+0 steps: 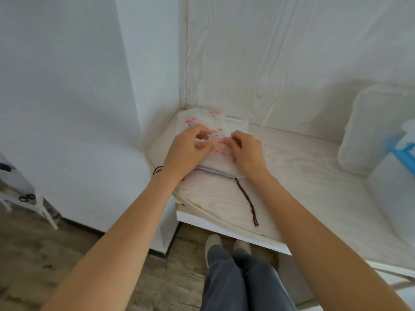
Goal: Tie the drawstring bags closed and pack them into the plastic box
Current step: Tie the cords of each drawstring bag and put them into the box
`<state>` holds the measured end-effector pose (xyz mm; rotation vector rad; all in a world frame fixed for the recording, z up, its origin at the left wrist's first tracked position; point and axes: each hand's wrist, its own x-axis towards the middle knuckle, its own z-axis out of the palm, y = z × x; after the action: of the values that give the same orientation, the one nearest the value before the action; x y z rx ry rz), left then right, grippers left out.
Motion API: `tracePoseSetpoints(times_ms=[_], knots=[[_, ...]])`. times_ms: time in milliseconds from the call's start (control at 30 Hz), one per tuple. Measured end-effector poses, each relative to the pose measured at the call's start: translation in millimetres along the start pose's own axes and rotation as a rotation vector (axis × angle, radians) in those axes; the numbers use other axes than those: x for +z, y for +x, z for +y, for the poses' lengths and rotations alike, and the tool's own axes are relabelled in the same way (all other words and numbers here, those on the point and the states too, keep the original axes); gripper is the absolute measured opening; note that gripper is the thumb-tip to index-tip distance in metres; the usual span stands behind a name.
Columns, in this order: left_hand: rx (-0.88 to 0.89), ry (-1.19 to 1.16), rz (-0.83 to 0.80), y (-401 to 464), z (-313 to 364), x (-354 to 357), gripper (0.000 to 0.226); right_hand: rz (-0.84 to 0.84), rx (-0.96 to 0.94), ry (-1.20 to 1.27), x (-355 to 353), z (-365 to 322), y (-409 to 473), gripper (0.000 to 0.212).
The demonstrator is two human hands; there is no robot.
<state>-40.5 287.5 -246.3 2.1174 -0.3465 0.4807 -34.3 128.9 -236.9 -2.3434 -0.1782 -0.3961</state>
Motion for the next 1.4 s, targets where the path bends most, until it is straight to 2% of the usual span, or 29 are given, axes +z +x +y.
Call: tracePoseSetpoints(times_ms=[100,200,333,433,567,700,833,900,967,1067,1200,1400], knots=[[0.004,-0.058,0.136,0.2,-1.9,-1.2,0.021,0.087,0.049,0.112,-0.1,3.6,-3.5,0.033],[-0.021,0.009,0.230,-0.3,-4.7,-2.4,0.020,0.129,0.095,0.157,-1.0,8.5,-4.3,0.027],[-0.040,0.159,0.163,-0.9,-3.7,-0.5,0.026,0.138,0.145,0.278,-3.3,18.6,-0.5,0.023],[-0.042,0.245,0.192,-0.1,-4.7,0.1,0.027,0.081,0.148,0.391,-2.0,23.8,0.4,0.017],[-0.052,0.076,0.195,1.0,-3.6,-0.2,0.028,0.135,0.195,0.445,-3.4,29.1,3.1,0.017],[0.013,-0.065,0.149,-0.6,1.5,-1.0,0.026,0.179,0.305,0.548,-5.1,32.4,5.4,0.012],[0.026,-0.043,0.149,-2.0,3.5,-1.4,0.031,0.159,0.317,0.625,-7.0,30.5,3.2,0.017],[0.041,0.026,0.153,-2.4,1.5,-1.8,0.029,0.150,0.329,0.761,-9.2,27.8,1.6,0.023],[0.056,0.118,0.155,-3.9,0.9,-1.7,0.026,0.136,0.330,0.880,-10.8,21.6,-1.4,0.019],[0.051,0.205,0.142,-4.9,2.7,-1.3,0.024,0.176,0.329,0.891,-10.4,19.8,-1.2,0.017],[0.000,0.288,0.100,-3.2,-0.6,1.5,0.024,0.219,0.328,0.755,-9.3,27.2,2.5,0.021],[-0.066,0.377,0.153,-3.0,2.0,4.4,0.033,0.260,0.369,0.817,-9.7,24.2,3.6,0.024]])
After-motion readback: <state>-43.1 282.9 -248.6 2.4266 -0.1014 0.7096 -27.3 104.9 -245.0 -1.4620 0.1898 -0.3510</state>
